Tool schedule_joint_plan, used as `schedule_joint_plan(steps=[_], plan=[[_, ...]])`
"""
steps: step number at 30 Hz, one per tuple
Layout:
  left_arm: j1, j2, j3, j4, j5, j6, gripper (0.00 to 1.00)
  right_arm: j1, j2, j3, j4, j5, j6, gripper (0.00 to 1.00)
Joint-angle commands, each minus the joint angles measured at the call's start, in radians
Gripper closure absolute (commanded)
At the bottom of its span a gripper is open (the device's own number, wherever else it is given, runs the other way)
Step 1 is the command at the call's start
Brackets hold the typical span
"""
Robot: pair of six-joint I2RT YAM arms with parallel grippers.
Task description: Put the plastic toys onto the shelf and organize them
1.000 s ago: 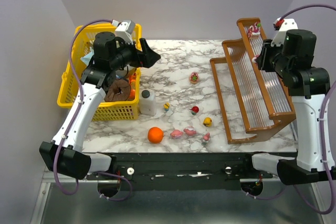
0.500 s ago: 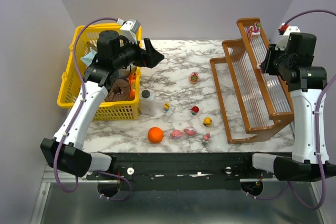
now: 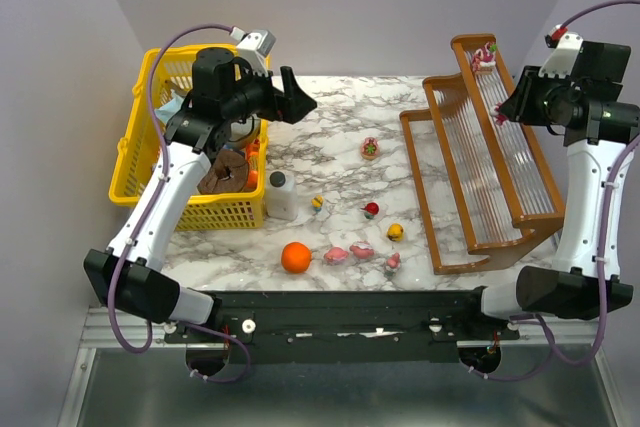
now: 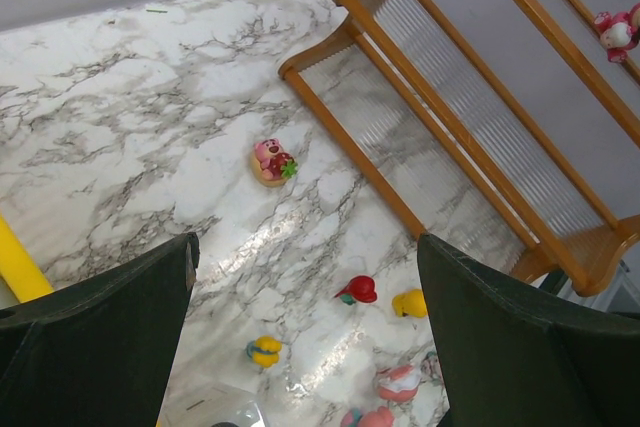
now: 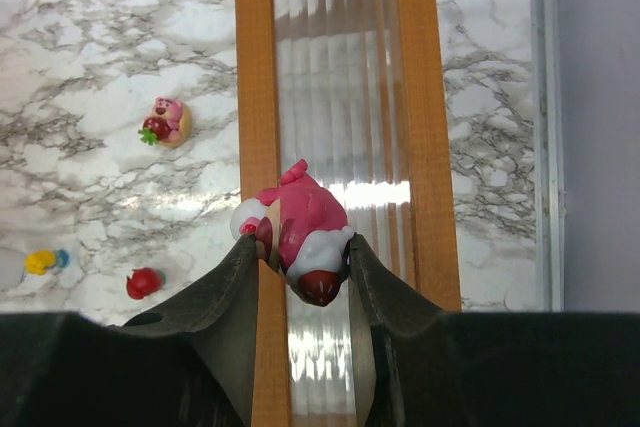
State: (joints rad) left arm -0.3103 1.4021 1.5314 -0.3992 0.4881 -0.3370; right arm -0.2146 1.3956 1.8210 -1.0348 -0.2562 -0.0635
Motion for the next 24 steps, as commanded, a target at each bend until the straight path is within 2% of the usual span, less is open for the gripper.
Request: schedule_joint_plan(steps=[1, 16, 24], plan=[[-0.007, 0.015, 0.027, -0.024, 0.017, 0.023, 0.01, -0.017, 0.002, 0.031, -0.044, -0.095, -0.029, 0.83], [-0.010, 0.049, 0.053, -0.039, 0.009, 0.021, 0.01, -0.019, 0.036, 0.044, -0.082, 0.021, -0.064, 0.79], [-0.012, 0.051, 0.053, -0.044, 0.003, 0.020, 0.01, -0.019, 0.054, 0.066, -0.082, -0.002, -0.087, 0.76]])
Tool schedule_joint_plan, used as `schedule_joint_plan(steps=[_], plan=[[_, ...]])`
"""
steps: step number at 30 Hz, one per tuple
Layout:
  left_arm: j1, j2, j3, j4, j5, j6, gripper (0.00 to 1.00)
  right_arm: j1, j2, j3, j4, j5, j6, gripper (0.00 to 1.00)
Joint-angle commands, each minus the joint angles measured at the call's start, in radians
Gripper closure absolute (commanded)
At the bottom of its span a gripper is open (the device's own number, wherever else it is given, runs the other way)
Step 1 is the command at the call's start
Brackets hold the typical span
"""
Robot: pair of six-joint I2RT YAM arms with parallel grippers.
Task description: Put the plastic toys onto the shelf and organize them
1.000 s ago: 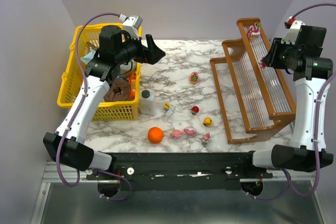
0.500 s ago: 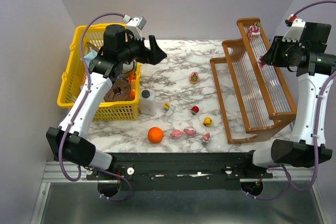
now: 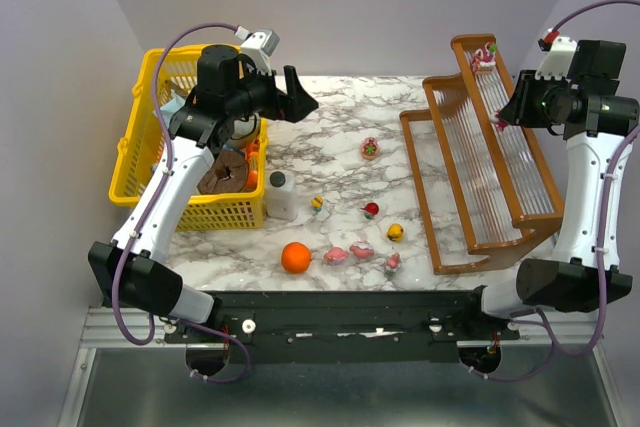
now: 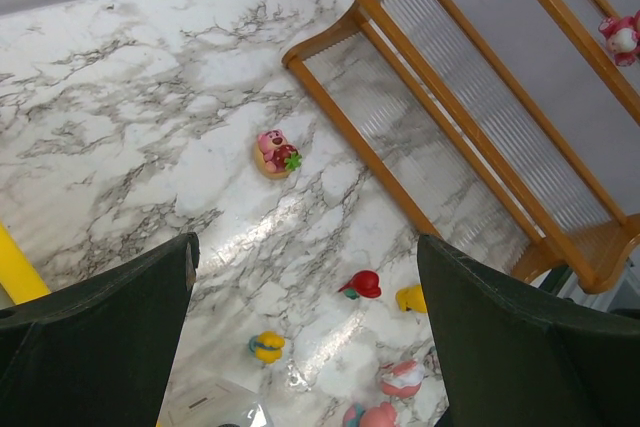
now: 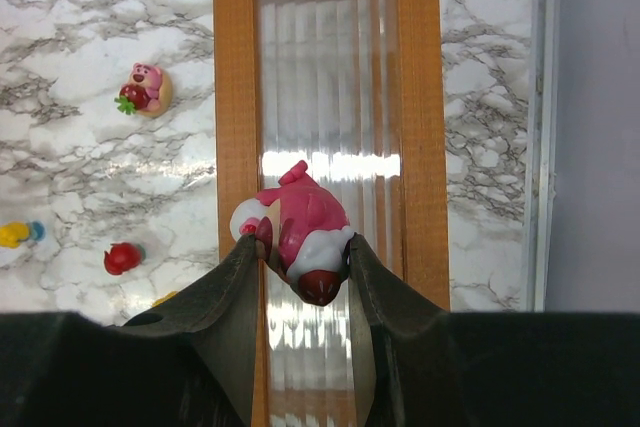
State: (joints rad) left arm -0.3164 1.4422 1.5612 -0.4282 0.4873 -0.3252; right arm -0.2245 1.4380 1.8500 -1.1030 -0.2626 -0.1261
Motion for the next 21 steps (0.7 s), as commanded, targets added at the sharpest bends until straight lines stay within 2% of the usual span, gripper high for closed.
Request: schedule_joint_plan(steps=[1, 10, 21], plan=[[-0.006, 0.012, 0.025, -0.015, 0.002, 0.008, 0.01, -0.007, 0.019, 0.040, -0.014, 0.003, -0.021, 0.75], [-0.006, 0.017, 0.028, -0.023, -0.004, 0.011, 0.01, -0.006, 0.045, 0.063, -0.009, 0.003, -0.006, 0.63], [-0.006, 0.011, 0.028, -0.027, -0.010, 0.014, 0.01, 0.008, 0.038, 0.075, -0.004, -0.009, 0.005, 0.43]])
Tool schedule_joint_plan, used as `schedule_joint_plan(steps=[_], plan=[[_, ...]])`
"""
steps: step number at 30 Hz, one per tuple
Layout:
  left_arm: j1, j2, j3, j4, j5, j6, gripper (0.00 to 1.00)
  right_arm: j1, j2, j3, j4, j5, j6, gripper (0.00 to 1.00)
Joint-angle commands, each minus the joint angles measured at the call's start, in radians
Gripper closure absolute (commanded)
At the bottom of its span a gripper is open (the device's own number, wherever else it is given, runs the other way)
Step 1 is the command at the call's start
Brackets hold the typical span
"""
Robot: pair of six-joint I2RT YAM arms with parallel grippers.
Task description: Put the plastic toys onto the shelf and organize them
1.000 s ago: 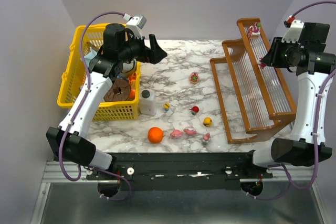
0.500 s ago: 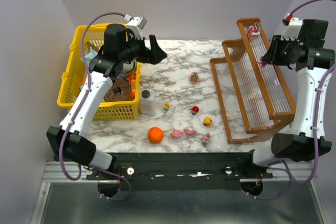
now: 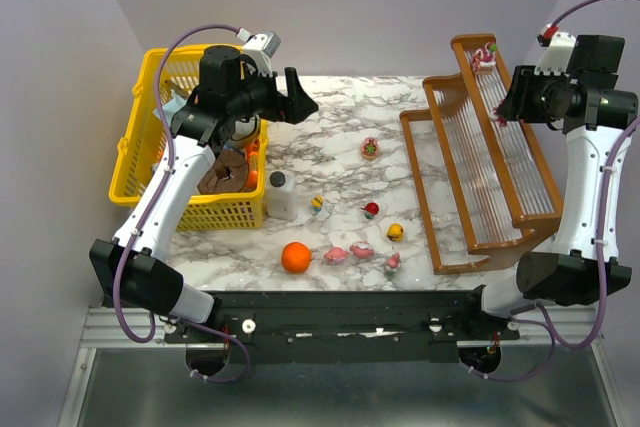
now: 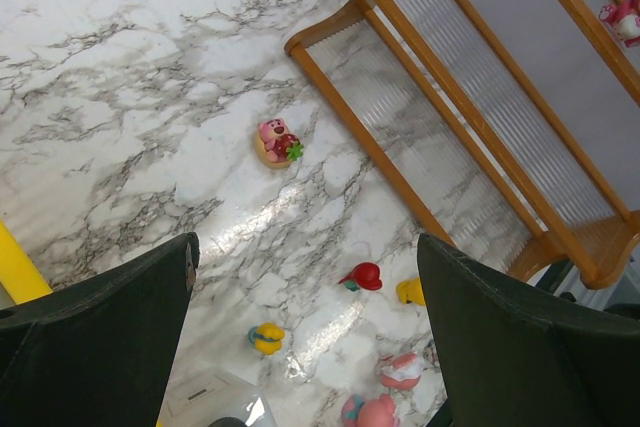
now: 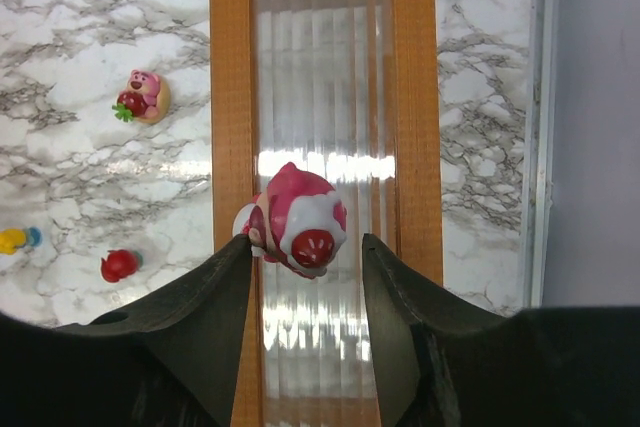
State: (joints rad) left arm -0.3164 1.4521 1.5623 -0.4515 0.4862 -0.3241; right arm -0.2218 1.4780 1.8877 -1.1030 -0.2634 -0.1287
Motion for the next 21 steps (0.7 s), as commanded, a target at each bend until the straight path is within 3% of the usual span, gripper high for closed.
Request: schedule_joint_plan(steps=[1, 10, 16, 19, 21], plan=[[-0.006, 0.002, 0.025, -0.004, -0.011, 0.011, 0.01, 0.006, -0.004, 0.040, -0.003, -0.008, 0.011, 0.42], [-0.006, -0.009, 0.024, -0.004, -0.020, 0.013, 0.01, 0.006, -0.024, 0.111, -0.006, -0.033, 0.052, 0.32], [-0.006, -0.025, 0.012, -0.003, -0.029, 0.011, 0.01, 0.024, -0.090, 0.120, 0.055, -0.192, 0.083, 0.27], [-0.006, -0.039, -0.002, 0.004, -0.043, 0.011, 0.01, 0.134, -0.139, 0.045, 0.133, -0.217, 0.090, 0.25], [-0.006, -0.051, -0.011, 0.008, -0.049, 0.014, 0.01, 0.276, -0.153, 0.007, 0.188, -0.183, 0.097, 0.25]])
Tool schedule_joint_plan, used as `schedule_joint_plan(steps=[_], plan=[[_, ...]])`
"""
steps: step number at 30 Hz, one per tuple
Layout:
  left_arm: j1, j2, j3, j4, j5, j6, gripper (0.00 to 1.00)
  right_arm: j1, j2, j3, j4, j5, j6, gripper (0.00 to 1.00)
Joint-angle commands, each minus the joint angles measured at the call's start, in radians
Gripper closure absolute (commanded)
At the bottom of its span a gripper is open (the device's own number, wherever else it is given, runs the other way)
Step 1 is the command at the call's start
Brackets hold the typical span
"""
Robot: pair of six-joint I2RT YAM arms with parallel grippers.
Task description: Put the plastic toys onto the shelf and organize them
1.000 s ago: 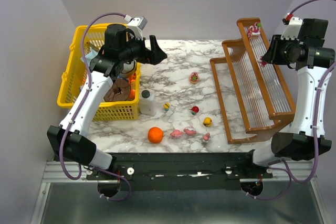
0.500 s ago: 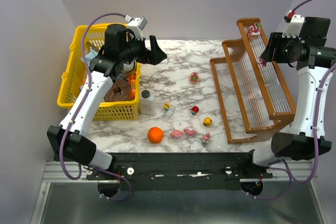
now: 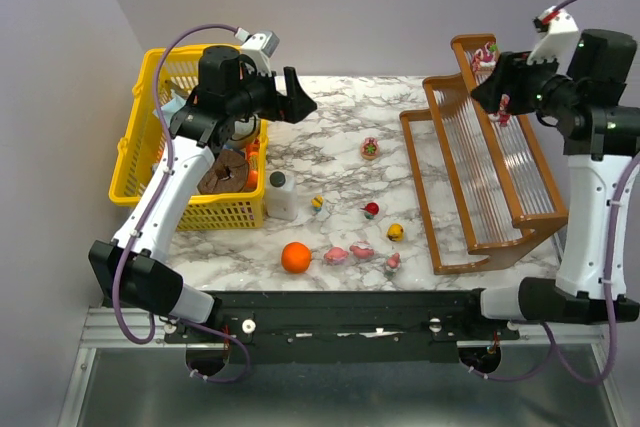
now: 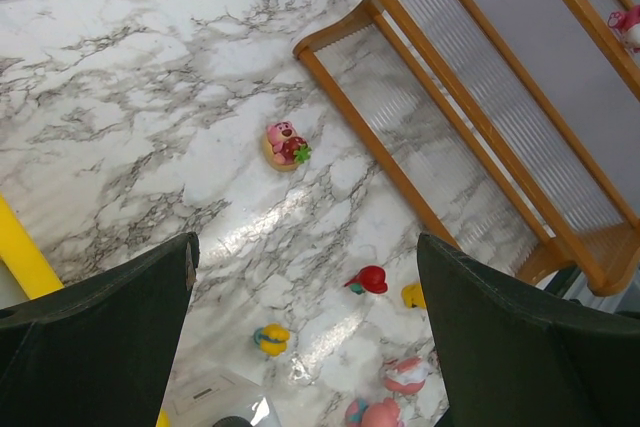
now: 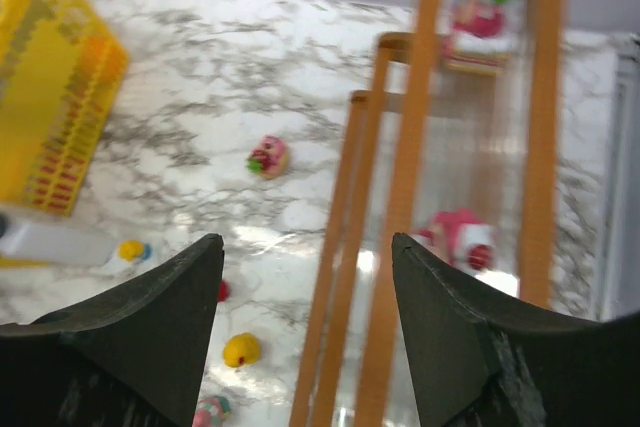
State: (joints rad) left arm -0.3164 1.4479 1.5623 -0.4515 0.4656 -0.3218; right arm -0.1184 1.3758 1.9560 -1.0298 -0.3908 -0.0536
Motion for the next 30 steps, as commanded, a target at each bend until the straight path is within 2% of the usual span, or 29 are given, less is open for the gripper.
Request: schedule_joint_plan(steps=[1, 2, 4, 5, 11, 18, 24, 30], plan=[[-0.006, -0.053, -0.016, 0.007, -0.036, 0.012, 0.01, 0.221, -0.052, -0.101, 0.128, -0.060, 0.020, 0.25], [-0.006, -0.058, -0.019, 0.007, -0.042, 0.015, 0.01, 0.317, -0.058, -0.123, 0.143, -0.030, 0.020, 0.25], [-0.006, -0.075, -0.030, 0.010, -0.051, 0.020, 0.01, 0.409, -0.067, -0.223, 0.215, 0.016, 0.021, 0.24], [-0.006, -0.081, -0.033, 0.007, -0.059, 0.020, 0.01, 0.495, -0.076, -0.265, 0.237, 0.058, 0.018, 0.24], [-0.006, -0.136, -0.071, 0.004, -0.079, 0.023, 0.01, 0.744, -0.098, -0.570, 0.376, 0.171, 0.021, 0.24], [-0.006, -0.185, -0.107, -0.007, -0.110, 0.024, 0.01, 0.908, -0.052, -0.765, 0.439, 0.248, 0.040, 0.25], [-0.006, -0.204, -0.131, -0.007, -0.116, 0.023, 0.01, 1.031, -0.038, -0.868, 0.522, 0.115, 0.026, 0.25], [-0.006, -0.218, -0.150, -0.016, -0.113, 0.020, 0.01, 1.100, 0.029, -0.895, 0.554, 0.127, -0.009, 0.27]])
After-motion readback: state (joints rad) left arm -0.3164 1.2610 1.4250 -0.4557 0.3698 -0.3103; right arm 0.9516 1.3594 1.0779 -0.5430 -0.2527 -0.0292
